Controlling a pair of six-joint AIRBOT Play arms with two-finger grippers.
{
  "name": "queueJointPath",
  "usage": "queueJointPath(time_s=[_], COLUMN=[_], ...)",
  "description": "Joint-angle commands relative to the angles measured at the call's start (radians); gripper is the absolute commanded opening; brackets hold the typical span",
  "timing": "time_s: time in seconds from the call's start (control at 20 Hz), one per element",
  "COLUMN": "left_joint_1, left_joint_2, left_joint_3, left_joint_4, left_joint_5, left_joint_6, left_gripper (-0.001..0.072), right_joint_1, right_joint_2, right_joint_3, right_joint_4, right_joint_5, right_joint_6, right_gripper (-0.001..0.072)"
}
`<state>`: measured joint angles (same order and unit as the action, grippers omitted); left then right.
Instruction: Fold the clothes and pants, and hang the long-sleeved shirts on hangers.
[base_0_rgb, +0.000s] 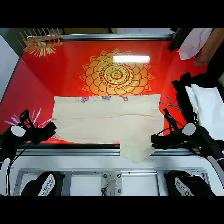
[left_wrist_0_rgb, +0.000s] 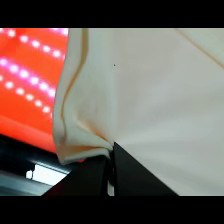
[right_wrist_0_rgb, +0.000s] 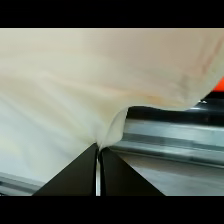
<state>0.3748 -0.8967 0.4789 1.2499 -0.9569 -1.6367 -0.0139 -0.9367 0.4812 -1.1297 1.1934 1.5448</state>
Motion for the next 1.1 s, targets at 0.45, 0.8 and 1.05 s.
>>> queueJointPath(time_s=[0.45,0.8,1.05], left_joint_1=[0.021,-0.084,-0.111], left_joint_2=[0.030,-0.347,-0.583], left_joint_3=[0.124,0.443,0.654], left_joint_4=[0.059,0.061,0.056], left_joint_5=[-0.205,-0.147,-0.140], left_joint_6=[0.062,0.070,0.047], left_gripper=[0.0007,0.0007,0.0007], right_joint_1=[0.001,0.005,0.005], right_joint_2=[-0.190,-0.469,-0.566], right_joint_3=[0.512,0.751,0.809], right_joint_4=[-0.162,-0.153,-0.129], right_joint_5=[0.153,0.042,-0.094], right_joint_6=[0.003,0.003,0.003], right_gripper=[0.0010,0.0010,0.0010])
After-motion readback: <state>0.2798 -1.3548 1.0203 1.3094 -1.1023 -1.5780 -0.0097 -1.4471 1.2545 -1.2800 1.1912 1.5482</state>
